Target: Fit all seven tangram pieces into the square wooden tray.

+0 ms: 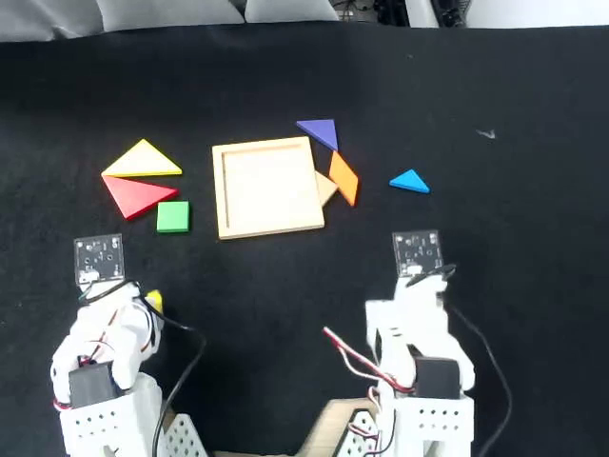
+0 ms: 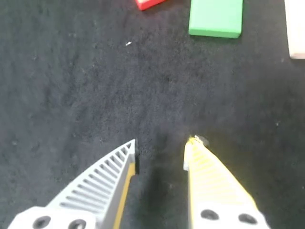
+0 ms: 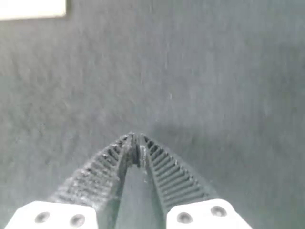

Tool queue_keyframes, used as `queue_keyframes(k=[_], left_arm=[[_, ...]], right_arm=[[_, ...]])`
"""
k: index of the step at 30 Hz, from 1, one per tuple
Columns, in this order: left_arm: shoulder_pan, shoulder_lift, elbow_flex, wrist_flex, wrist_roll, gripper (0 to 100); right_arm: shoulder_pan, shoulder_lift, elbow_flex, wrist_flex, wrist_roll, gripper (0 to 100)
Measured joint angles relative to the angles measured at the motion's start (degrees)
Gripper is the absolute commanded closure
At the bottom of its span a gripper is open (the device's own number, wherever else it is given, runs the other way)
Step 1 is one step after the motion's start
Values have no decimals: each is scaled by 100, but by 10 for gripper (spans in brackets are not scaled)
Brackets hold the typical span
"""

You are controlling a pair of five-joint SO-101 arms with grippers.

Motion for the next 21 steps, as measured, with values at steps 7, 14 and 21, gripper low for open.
queue_keyframes(k=[7, 14, 21], left_arm=[[220, 0, 0, -844, -1503, 819], [149, 0, -396, -2391, -1222, 816], [809, 132, -2286, -1582, -1116, 816]], right_arm=[[-9, 0, 0, -1521, 0, 983], [-9, 0, 0, -2725, 1345, 983], [-422, 0, 9, -3604, 1301, 983]])
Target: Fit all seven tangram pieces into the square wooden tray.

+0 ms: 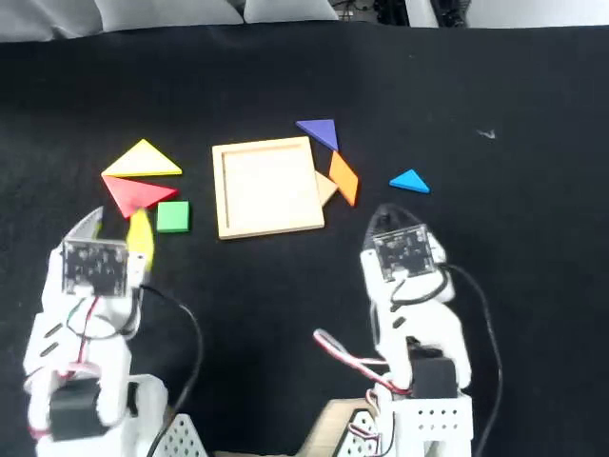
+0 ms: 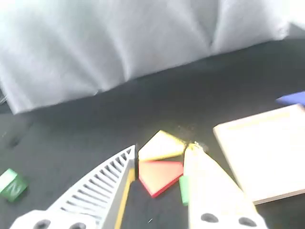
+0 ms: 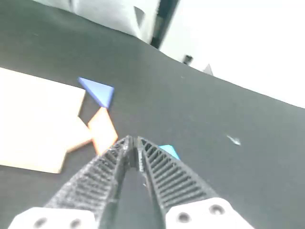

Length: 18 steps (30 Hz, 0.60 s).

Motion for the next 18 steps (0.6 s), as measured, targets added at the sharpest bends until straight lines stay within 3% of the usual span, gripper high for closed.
queue_keyframes(k=[6, 13, 18], left_arm=[[360, 1670, -1618, 202, 26, 819], [369, 5705, -4062, 343, -70, 820], [105, 8580, -6207, 1169, 35, 820]], right_arm=[[-44, 0, 0, 334, -607, 983], [-44, 0, 0, 466, -642, 983], [-26, 0, 0, 466, -642, 983]])
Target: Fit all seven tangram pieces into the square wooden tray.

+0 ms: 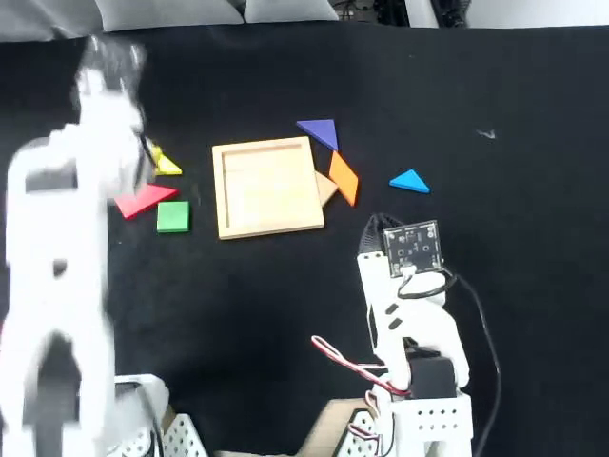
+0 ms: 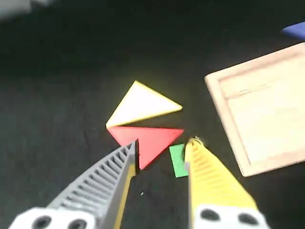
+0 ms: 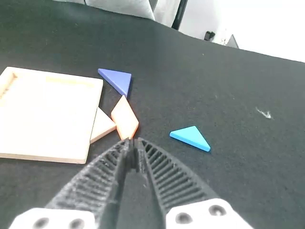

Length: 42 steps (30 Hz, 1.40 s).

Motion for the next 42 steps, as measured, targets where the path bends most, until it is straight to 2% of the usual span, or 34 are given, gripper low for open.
queue_keyframes(k=[3, 9, 13, 20, 30, 39, 42], left_arm=[[-211, 1433, -1284, 325, 422, 820], [-448, 3763, -3420, 343, 1415, 820], [-519, 5099, -4598, 62, 1512, 827], [-545, 7147, -6189, -404, 1521, 960], [-527, 8765, -8053, -193, 1547, 960], [-176, 9310, -9240, 1407, 1565, 964], [70, 9371, -9521, 1837, 1275, 964]], right_arm=[[18, 0, 0, 70, 0, 983], [0, 0, 0, 114, 0, 983], [0, 0, 0, 114, 0, 983], [0, 0, 0, 114, 0, 983], [0, 0, 0, 114, 0, 983], [0, 0, 0, 114, 0, 983], [0, 0, 0, 114, 0, 983]])
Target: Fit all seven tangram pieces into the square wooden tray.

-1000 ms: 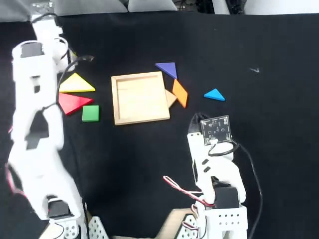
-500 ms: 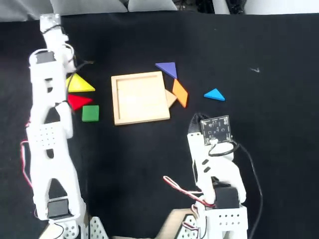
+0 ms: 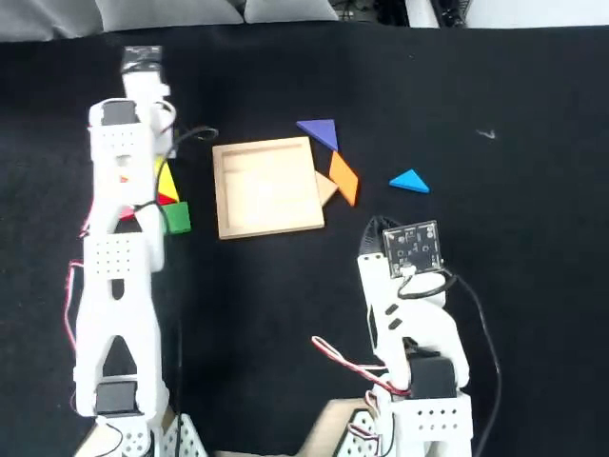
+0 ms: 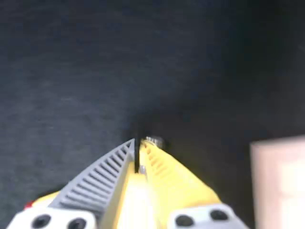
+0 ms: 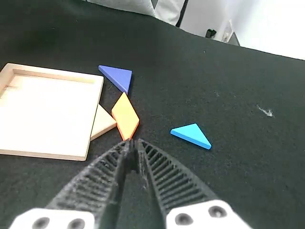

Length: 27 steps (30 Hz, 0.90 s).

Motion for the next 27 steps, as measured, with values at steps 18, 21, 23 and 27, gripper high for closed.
queue_keyframes(k=[18, 21, 23, 27], left_arm=[[448, -571, -53, 1732, -844, 949], [448, -1204, 510, 1732, -738, 856], [448, -1723, 1125, 1732, -624, 782], [448, -2954, 2470, 1732, -466, 752]], right_arm=[[0, 0, 0, 0, 0, 983], [0, 0, 0, 0, 0, 983], [0, 0, 0, 0, 0, 983], [0, 0, 0, 0, 0, 983]])
